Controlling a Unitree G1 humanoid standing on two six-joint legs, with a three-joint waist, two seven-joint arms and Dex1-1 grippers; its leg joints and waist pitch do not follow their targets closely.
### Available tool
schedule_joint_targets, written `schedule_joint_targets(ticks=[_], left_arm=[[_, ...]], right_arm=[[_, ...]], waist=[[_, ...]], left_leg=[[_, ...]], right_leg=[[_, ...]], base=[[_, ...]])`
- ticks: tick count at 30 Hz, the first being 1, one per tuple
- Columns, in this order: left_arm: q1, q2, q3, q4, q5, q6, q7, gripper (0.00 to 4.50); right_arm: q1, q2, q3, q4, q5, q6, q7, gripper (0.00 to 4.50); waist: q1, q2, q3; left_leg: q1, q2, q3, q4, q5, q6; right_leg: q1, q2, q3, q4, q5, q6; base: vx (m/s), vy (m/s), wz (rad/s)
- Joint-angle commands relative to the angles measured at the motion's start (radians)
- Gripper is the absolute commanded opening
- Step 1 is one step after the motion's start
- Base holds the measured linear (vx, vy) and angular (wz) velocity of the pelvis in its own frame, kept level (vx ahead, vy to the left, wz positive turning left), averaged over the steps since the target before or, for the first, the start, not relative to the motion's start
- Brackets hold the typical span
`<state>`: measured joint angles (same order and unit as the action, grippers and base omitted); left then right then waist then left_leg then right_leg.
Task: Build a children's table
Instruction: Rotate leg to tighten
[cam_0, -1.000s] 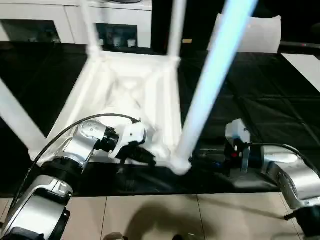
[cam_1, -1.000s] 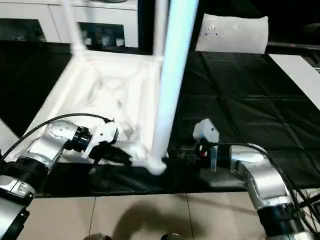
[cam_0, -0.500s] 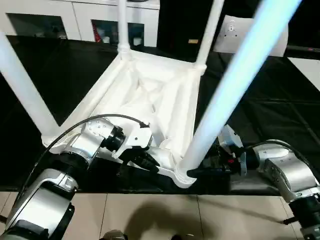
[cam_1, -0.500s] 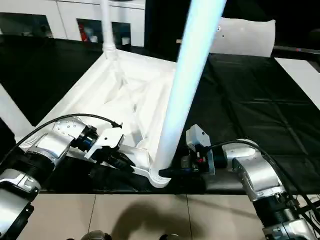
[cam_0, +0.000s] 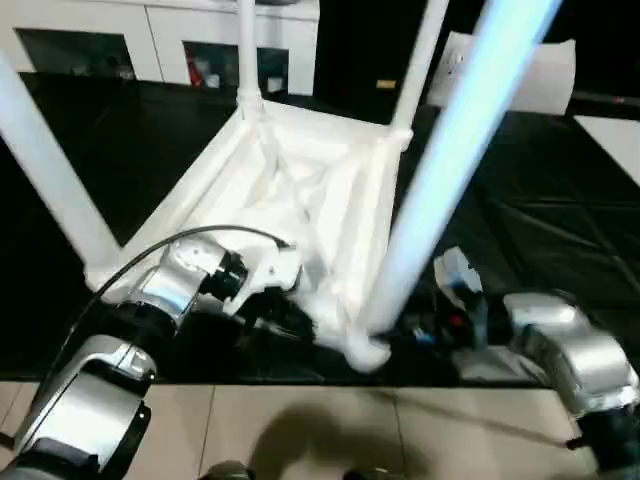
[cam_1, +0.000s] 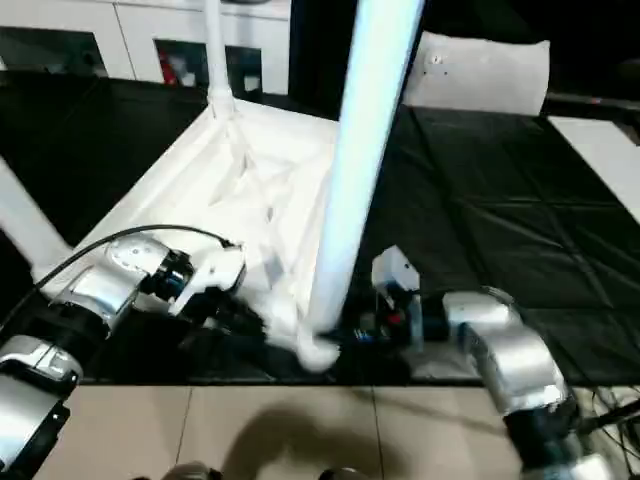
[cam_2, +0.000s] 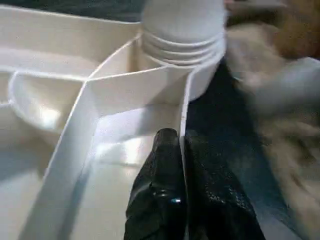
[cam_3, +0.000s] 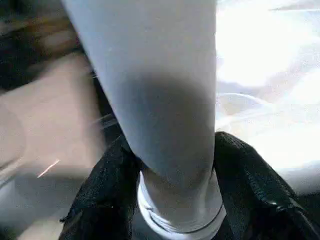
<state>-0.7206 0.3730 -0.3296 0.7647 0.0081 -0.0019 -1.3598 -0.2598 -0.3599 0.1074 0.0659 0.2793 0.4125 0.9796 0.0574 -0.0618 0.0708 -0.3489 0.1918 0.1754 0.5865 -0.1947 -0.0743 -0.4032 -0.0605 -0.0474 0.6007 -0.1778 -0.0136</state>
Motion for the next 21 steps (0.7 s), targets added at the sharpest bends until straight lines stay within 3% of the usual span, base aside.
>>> schedule_joint_targets(ticks=[1,2,4,5,7,8,10,11,12,14,15,16,17,20,21], left_arm=[[0.002,-0.11,0.007,-0.045,-0.044,0.067,0.104,0.0],[0.002,-0.145,0.03,-0.059,-0.059,0.111,0.152,0.0],[0.002,-0.165,0.041,-0.066,-0.063,0.131,0.183,0.0],[0.0,-0.188,0.053,-0.07,-0.063,0.153,0.223,0.0],[-0.004,-0.238,0.075,-0.075,-0.05,0.192,0.329,0.0],[-0.004,-0.26,0.083,-0.087,-0.043,0.219,0.382,0.0],[-0.005,-0.282,0.089,-0.101,-0.037,0.242,0.43,0.0],[-0.005,-0.294,0.091,-0.106,-0.036,0.25,0.448,0.0],[-0.003,-0.302,0.09,-0.114,-0.032,0.256,0.457,0.0],[0.006,-0.3,0.075,-0.13,-0.013,0.26,0.459,0.0],[0.008,-0.298,0.072,-0.133,-0.011,0.261,0.457,0.0],[0.008,-0.298,0.072,-0.133,-0.011,0.261,0.457,0.0],[0.014,-0.288,0.063,-0.14,0.002,0.259,0.45,0.0],[0.033,-0.236,0.048,-0.156,0.021,0.244,0.401,0.0],[0.036,-0.229,0.046,-0.158,0.022,0.242,0.394,0.0]], right_arm=[[-0.002,0.053,0.051,-0.014,-0.02,0.048,-0.104,1.93],[-0.011,0.111,0.037,-0.006,-0.027,0.083,-0.19,1.93],[-0.017,0.145,0.029,-0.002,-0.03,0.101,-0.24,1.91],[-0.03,0.185,0.019,0.01,-0.036,0.121,-0.301,1.91],[-0.074,0.283,-0.006,0.061,-0.066,0.153,-0.462,1.91],[-0.095,0.328,-0.012,0.084,-0.089,0.16,-0.529,1.91],[-0.12,0.37,-0.015,0.111,-0.111,0.153,-0.591,1.91],[-0.133,0.393,-0.02,0.124,-0.108,0.142,-0.611,1.91],[-0.141,0.411,-0.027,0.129,-0.101,0.135,-0.622,2.26],[-0.143,0.423,-0.027,0.121,-0.105,0.104,-0.622,2.47],[-0.141,0.421,-0.026,0.118,-0.105,0.102,-0.62,2.68],[-0.141,0.421,-0.026,0.118,-0.105,0.102,-0.62,2.68],[-0.132,0.418,-0.038,0.103,-0.102,0.106,-0.621,2.91],[-0.088,0.345,-0.042,0.05,-0.108,0.069,-0.557,3.11],[-0.082,0.334,-0.04,0.043,-0.106,0.063,-0.547,3.24]], waist=[[-0.012,-0.004,-0.04],[-0.023,0.002,-0.04],[-0.037,-0.001,-0.041],[-0.04,0.002,-0.041],[-0.053,0.008,-0.038],[-0.062,0.005,-0.041],[-0.07,0.008,-0.041],[-0.072,0.008,-0.041],[-0.071,0.008,-0.043],[-0.073,0.012,-0.044],[-0.072,0.01,-0.047],[-0.072,0.01,-0.047],[-0.07,0.011,-0.048],[-0.065,0.017,-0.049],[-0.059,0.014,-0.051]], left_leg=[[0.001,0.034,-0.022,-0.084,-0.291,-0.02],[0.002,0.036,-0.023,-0.085,-0.292,-0.017],[0.002,0.032,-0.025,-0.082,-0.305,-0.012],[0.0,0.032,-0.024,-0.082,-0.298,-0.002],[0.003,0.032,-0.022,-0.082,-0.315,-0.002],[-0.001,0.03,-0.028,-0.083,-0.321,-0.014],[-0.003,0.031,-0.027,-0.084,-0.306,-0.014],[0.001,0.03,-0.023,-0.083,-0.302,0.0],[0.001,0.031,-0.021,-0.081,-0.295,0.006],[-0.005,0.031,-0.019,-0.084,-0.27,0.016],[-0.005,0.032,-0.014,-0.081,-0.234,0.026],[-0.005,0.032,-0.014,-0.081,-0.234,0.026],[-0.003,0.031,-0.01,-0.079,-0.198,0.04],[-0.006,0.031,-0.009,-0.079,-0.17,0.051],[-0.007,0.032,-0.007,-0.076,-0.141,0.064]], right_leg=[[0.039,-0.087,0.037,-0.106,-0.608,-0.093],[0.034,-0.084,0.039,-0.109,-0.608,-0.085],[0.029,-0.084,0.037,-0.115,-0.615,-0.086],[0.03,-0.083,0.039,-0.116,-0.604,-0.081],[0.019,-0.078,0.041,-0.117,-0.59,-0.096],[0.026,-0.08,0.035,-0.114,-0.6,-0.096],[0.025,-0.078,0.038,-0.112,-0.56,-0.104],[0.025,-0.076,0.041,-0.114,-0.528,-0.11],[0.024,-0.076,0.044,-0.112,-0.501,-0.118],[0.029,-0.074,0.046,-0.104,-0.434,-0.137],[0.033,-0.071,0.049,-0.097,-0.348,-0.158],[0.033,-0.071,0.049,-0.097,-0.348,-0.158],[0.036,-0.07,0.051,-0.09,-0.275,-0.182],[0.043,-0.072,0.051,-0.089,-0.249,-0.191],[0.048,-0.072,0.051,-0.084,-0.204,-0.197]], base=[[0.0,0.0,0.0],[0.0,0.0,0.0],[0.0,0.0,0.0],[0.0,0.0,0.0],[0.0,0.0,0.0],[0.0,0.0,0.0],[0.0,0.0,0.0],[0.0,0.0,0.0],[0.0,0.0,0.0],[0.0,0.0,0.0],[0.0,0.0,0.0],[0.0,0.0,0.0],[0.0,0.0,0.0],[0.0,0.0,0.0],[0.0,0.0,0.0]])
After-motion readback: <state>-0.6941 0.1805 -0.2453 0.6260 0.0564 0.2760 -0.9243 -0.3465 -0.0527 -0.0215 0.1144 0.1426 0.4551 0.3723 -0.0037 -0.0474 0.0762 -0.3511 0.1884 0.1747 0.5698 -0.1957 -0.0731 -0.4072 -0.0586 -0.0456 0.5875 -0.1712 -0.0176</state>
